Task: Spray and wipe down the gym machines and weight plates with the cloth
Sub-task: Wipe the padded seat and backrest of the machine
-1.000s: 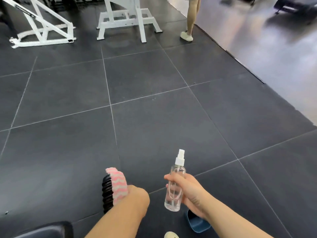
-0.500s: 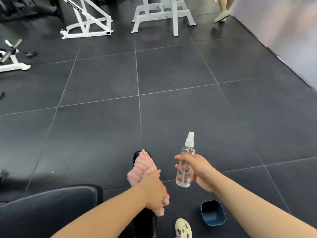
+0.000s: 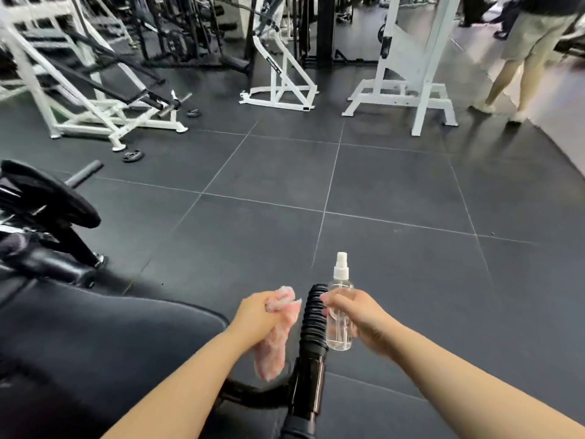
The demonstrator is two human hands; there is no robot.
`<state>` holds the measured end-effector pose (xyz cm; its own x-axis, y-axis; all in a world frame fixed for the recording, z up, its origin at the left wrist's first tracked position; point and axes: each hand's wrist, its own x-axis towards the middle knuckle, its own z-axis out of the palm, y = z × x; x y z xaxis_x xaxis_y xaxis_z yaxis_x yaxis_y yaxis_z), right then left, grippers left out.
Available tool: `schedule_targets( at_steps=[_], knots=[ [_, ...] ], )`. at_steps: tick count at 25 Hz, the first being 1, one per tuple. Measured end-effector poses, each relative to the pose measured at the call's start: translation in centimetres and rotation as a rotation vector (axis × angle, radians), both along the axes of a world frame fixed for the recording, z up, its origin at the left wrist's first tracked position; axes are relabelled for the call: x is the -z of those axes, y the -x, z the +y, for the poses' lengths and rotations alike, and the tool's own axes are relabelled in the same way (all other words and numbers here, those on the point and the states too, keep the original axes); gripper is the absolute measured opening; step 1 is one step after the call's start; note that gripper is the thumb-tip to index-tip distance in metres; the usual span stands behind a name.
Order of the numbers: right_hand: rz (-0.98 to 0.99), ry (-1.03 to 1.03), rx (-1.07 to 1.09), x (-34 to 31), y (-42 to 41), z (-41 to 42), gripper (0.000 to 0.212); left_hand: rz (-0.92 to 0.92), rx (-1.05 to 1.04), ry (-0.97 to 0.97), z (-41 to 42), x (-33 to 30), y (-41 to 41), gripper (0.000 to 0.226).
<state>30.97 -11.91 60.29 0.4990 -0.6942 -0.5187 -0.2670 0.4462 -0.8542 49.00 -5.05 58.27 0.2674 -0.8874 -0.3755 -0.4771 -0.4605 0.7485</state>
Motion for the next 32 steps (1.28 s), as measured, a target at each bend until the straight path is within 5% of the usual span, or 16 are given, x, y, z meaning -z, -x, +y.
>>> schedule_targets(
  at_steps=[5,16,20,25,32],
  knots=[
    [0.014,0.145,-0.105,-3.5,-4.8,4.8,0.028,0.295,-0.37,0.149,5.3,-3.5,-4.8,0.009],
    [0.171,0.3,-0.138,-4.1,-17.3,18.9,0.044,0.322,-0.33,0.206,20.9,-6.3,-17.9,0.021],
    [0.296,0.402,-0.231,-1.9,-20.0,22.8,0.071,0.313,-0.378,0.128,24.4,-4.3,-22.2,0.025],
    [0.381,0.46,-0.28,0.2,-22.8,21.6,0.087,0.332,-0.414,0.119,24.6,-2.9,-25.6,0.019],
    [0.501,0.423,-0.285,3.5,-29.5,16.1,0.074,0.335,-0.526,0.07,22.6,-3.1,-31.9,0.02]
  ],
)
